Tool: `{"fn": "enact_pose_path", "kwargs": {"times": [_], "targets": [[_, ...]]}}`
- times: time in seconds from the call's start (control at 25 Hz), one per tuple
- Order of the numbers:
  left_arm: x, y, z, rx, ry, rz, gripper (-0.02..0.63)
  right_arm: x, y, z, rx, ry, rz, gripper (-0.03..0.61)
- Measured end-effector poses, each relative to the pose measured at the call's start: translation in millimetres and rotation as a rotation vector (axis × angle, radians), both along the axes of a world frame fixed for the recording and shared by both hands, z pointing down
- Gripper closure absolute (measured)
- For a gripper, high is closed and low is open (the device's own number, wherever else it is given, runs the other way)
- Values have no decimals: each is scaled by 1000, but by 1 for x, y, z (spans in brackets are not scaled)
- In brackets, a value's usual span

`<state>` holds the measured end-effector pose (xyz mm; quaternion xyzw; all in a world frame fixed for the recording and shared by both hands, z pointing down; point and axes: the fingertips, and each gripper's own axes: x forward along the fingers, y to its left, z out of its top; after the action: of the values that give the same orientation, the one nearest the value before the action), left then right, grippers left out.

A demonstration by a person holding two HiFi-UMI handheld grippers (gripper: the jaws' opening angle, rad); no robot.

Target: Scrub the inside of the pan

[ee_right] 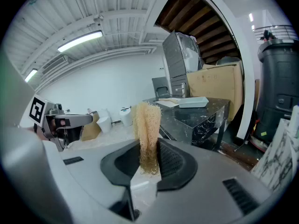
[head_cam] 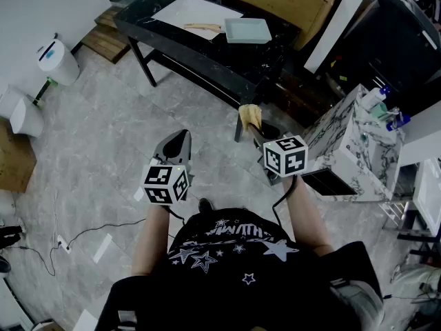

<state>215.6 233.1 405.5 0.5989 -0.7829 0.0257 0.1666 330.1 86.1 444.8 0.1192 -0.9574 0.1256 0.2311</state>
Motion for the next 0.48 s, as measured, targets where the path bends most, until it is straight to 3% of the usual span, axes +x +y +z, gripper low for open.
{"fn": "enact_pose_path", "kwargs": {"times": [0.48], "targets": [[-23,0,10,-11,20,32,606,-21,7,8,-25,12,23,495]]}}
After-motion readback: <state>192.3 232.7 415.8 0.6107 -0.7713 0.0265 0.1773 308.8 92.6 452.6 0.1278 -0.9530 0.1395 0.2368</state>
